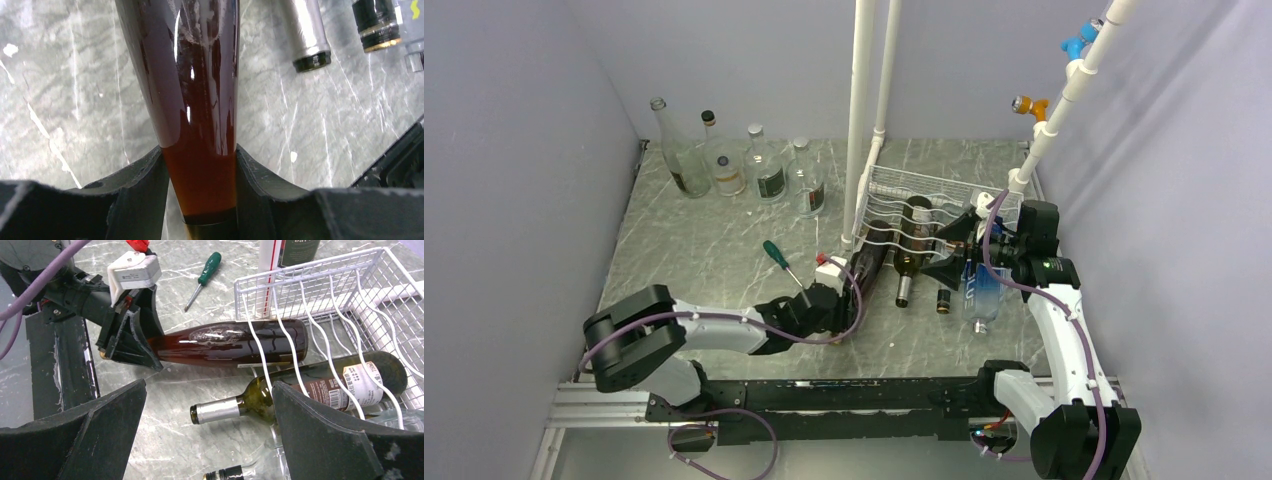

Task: Take the wine bottle off the wine rack
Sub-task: Pick up the wine bottle from the wine rack.

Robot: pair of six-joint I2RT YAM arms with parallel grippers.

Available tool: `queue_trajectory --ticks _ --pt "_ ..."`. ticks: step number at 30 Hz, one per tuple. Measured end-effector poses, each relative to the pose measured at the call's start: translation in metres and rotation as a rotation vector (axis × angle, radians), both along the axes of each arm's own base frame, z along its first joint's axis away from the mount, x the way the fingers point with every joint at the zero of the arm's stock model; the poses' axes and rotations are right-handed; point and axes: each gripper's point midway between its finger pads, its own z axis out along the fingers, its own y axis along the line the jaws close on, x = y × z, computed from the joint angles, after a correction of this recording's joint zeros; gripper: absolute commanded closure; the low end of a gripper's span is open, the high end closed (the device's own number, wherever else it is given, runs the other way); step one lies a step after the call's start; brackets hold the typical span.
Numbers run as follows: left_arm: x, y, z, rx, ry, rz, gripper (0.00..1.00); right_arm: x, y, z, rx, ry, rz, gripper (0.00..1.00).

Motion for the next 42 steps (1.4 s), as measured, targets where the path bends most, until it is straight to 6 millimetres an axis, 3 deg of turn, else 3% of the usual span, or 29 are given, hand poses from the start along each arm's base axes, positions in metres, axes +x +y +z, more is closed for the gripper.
queue_trajectory --ticks 17,42 --pt "-0.040 0.024 0.006 -0.005 0.048 -0.058 1.00 0.000 0.000 -0.002 0.000 0.008 -0.001 0.00" --pt "-0.065 0.035 0.009 -0.028 0.065 -0.060 1.00 0.002 -0.001 -0.005 -0.005 0.018 -0.008 0.00"
